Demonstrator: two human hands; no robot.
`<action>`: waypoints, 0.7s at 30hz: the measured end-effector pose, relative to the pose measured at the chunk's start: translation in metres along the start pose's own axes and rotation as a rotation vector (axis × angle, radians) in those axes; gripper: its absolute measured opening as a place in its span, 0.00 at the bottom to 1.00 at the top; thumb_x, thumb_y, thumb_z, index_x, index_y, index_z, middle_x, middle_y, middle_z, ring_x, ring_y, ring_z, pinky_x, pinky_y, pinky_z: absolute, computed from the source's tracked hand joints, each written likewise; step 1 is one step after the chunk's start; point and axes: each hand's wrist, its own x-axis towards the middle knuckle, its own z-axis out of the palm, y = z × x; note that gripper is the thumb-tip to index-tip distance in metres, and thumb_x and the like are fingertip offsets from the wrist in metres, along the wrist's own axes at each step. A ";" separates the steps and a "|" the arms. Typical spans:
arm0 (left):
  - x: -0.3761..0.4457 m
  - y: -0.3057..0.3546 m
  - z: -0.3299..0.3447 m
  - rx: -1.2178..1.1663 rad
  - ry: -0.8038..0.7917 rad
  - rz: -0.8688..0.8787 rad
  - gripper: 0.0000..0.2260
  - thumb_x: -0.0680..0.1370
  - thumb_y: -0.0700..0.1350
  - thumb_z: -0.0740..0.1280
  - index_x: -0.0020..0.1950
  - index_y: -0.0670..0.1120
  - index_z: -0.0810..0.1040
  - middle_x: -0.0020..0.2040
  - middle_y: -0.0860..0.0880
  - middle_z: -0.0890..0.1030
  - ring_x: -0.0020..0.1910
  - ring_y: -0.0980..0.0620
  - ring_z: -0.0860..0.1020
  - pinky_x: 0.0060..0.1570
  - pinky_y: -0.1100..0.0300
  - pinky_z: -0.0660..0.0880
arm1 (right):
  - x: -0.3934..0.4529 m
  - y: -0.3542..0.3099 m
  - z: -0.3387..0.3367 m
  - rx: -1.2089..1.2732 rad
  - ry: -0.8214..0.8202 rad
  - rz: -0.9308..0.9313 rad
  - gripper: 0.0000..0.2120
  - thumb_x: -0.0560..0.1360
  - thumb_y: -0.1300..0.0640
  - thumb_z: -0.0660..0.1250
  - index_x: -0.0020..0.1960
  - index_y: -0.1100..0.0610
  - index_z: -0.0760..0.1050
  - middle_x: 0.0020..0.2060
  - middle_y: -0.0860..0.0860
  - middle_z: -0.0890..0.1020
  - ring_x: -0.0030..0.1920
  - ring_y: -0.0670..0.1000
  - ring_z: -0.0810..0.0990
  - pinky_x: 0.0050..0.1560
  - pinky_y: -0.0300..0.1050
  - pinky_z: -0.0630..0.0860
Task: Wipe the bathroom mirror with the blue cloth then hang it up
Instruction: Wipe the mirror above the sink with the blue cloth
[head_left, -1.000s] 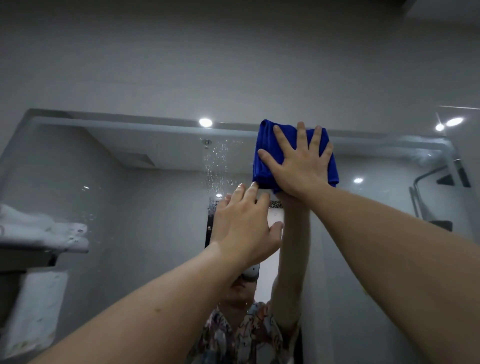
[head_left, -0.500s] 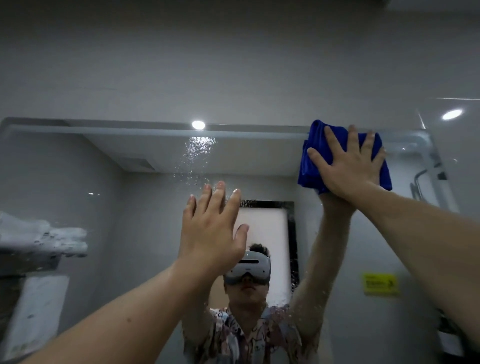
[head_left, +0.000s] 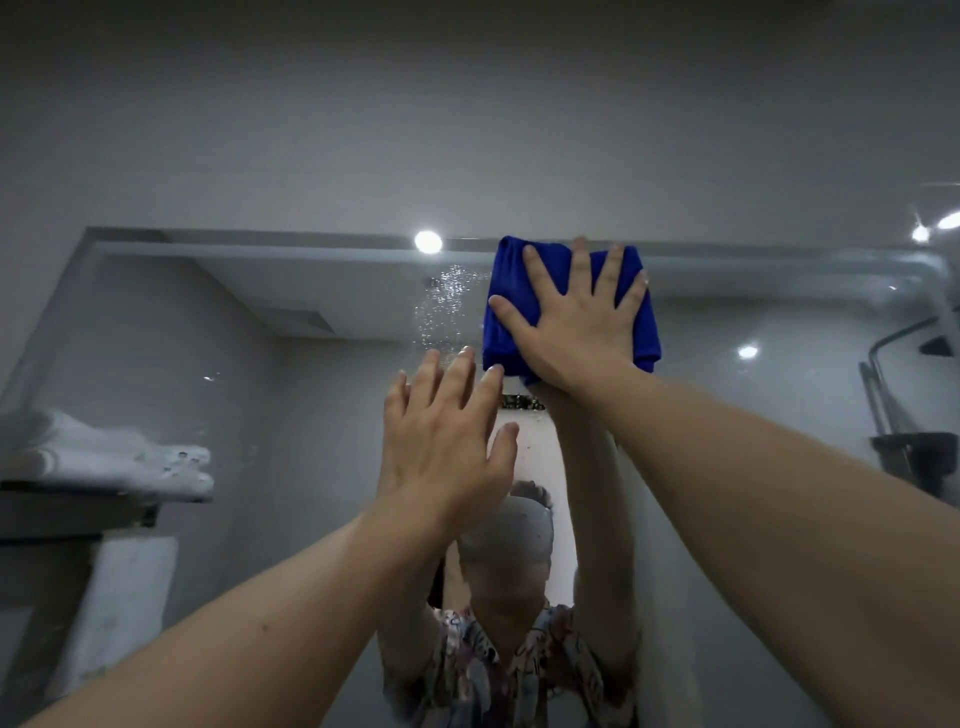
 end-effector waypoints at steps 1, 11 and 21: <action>-0.002 -0.011 -0.004 0.002 0.003 -0.012 0.29 0.76 0.62 0.53 0.76 0.55 0.66 0.78 0.48 0.66 0.78 0.42 0.59 0.74 0.39 0.55 | 0.000 -0.015 0.001 0.007 0.000 -0.002 0.40 0.77 0.23 0.38 0.84 0.40 0.39 0.84 0.57 0.42 0.81 0.68 0.37 0.77 0.74 0.37; -0.021 -0.084 -0.017 0.073 -0.013 0.059 0.26 0.73 0.61 0.59 0.70 0.53 0.69 0.70 0.46 0.73 0.70 0.41 0.68 0.66 0.37 0.66 | 0.008 -0.122 0.024 0.034 0.016 -0.111 0.41 0.76 0.22 0.38 0.84 0.40 0.40 0.84 0.59 0.43 0.81 0.69 0.35 0.75 0.75 0.35; -0.021 -0.043 -0.007 0.082 0.032 -0.058 0.28 0.73 0.67 0.57 0.66 0.51 0.69 0.70 0.43 0.72 0.70 0.38 0.68 0.66 0.35 0.66 | 0.005 -0.075 0.019 0.049 0.014 -0.134 0.40 0.76 0.22 0.39 0.84 0.38 0.42 0.84 0.55 0.43 0.82 0.65 0.35 0.75 0.72 0.33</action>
